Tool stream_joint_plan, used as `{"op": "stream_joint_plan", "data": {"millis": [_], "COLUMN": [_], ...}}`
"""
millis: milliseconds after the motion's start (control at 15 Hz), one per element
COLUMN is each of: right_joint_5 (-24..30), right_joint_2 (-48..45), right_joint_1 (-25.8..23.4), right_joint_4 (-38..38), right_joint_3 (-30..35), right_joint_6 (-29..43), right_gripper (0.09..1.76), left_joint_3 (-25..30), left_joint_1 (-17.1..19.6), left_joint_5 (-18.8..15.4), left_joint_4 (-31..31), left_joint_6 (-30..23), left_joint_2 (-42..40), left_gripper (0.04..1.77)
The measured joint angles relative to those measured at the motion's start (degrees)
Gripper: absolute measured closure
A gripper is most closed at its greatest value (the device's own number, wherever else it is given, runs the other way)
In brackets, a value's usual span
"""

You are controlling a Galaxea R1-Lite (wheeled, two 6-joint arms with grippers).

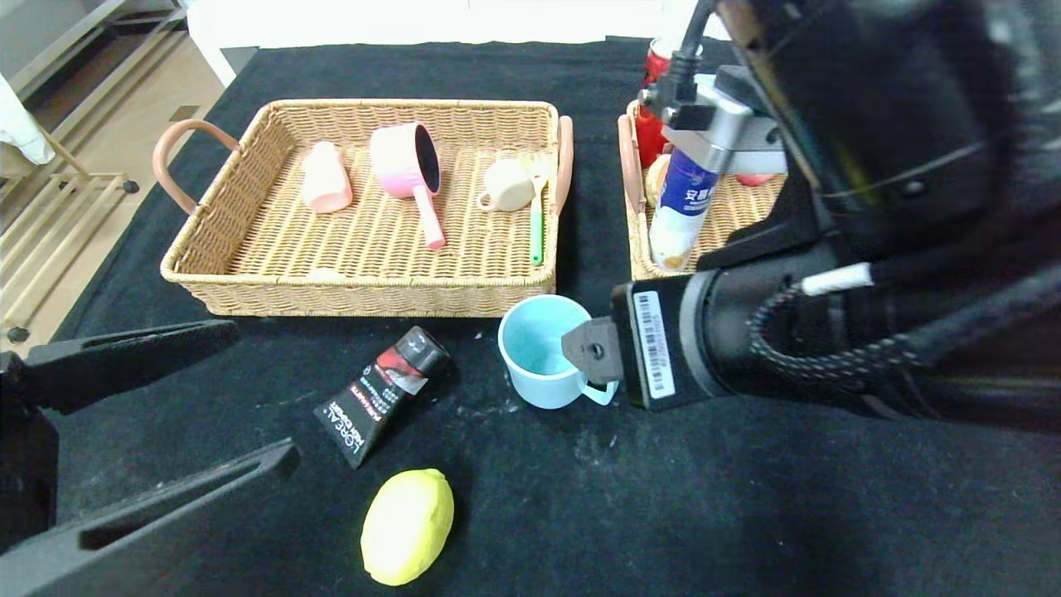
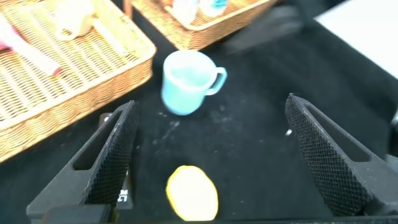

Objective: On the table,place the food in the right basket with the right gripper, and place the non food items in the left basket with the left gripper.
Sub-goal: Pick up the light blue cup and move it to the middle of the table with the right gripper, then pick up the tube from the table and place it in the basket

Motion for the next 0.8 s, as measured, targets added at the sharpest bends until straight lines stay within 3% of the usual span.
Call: {"op": "stream_joint_plan", "data": {"millis": [133, 400, 667, 800], "right_joint_5": [0.88, 7.06, 22.26, 30.31], "right_joint_2": [-4.77, -15.17, -26.99, -31.65], "right_joint_1": [0.66, -0.45, -6.84, -12.15], "right_joint_4": [-3.80, -19.91, -34.27, -37.43], "right_joint_3": [7.19, 26.72, 46.07, 51.74], "right_joint_6": [-2.45, -11.63, -22.97, -27.37], "right_gripper": [0.18, 0.16, 0.15, 0.15], "left_joint_3": [-0.20, -0.48, -0.50, -0.69], "left_joint_1": [0.00, 0.00, 0.00, -0.02], "left_joint_5": [1.74, 2.17, 2.51, 4.88], "left_joint_4": [0.00, 0.34, 1.00, 2.93], "left_joint_6": [0.06, 0.26, 0.30, 0.43], "left_joint_2": [0.85, 1.67, 1.97, 2.08], "left_gripper": [0.09, 0.09, 0.09, 0.09]}}
